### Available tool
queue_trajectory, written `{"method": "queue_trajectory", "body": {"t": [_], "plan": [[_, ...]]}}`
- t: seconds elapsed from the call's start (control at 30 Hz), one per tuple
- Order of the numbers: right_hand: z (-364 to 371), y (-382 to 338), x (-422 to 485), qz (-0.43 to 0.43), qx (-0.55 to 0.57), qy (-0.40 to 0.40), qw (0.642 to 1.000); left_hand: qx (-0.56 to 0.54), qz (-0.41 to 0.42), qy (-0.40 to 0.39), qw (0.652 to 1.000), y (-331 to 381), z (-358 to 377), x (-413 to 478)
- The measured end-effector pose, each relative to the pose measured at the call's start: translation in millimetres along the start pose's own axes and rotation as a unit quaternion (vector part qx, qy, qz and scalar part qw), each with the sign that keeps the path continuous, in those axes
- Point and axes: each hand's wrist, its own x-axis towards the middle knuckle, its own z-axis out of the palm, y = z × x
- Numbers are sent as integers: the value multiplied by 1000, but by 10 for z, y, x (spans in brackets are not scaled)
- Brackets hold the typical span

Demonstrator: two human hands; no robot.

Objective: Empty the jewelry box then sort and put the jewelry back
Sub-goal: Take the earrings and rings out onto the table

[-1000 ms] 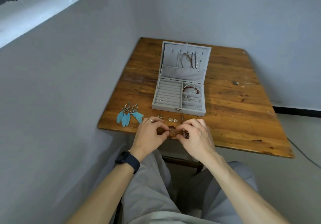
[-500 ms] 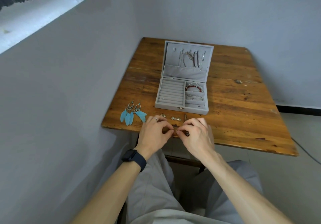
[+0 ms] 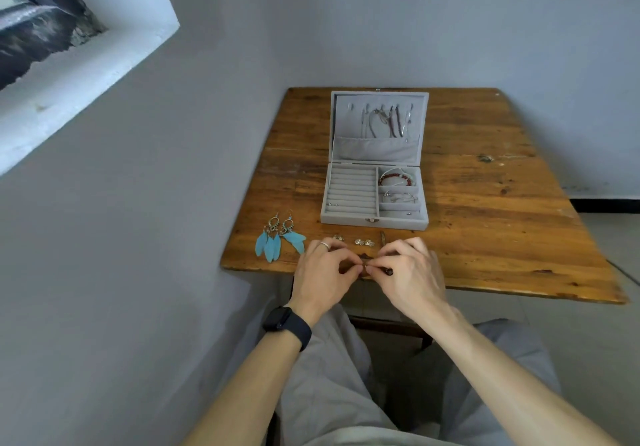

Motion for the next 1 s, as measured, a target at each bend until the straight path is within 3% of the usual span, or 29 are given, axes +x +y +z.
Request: {"method": "queue_trajectory", "body": {"t": [0.4,0.6,0.73,1.0], "plan": [[-100,56,-23,-5,19,4,1000,-18,10,-28,999,-43,-107,1],[-189,69,133,-13,38,27,999,-41,-2,28,999,-134,-432,204],[-175,23,344,-16,38,17,999,22,-7,59,998,-229,-614,502],[-53,-201,960,-36,-3,-21,999,109,-2,33,993,-252,-613,911]]}}
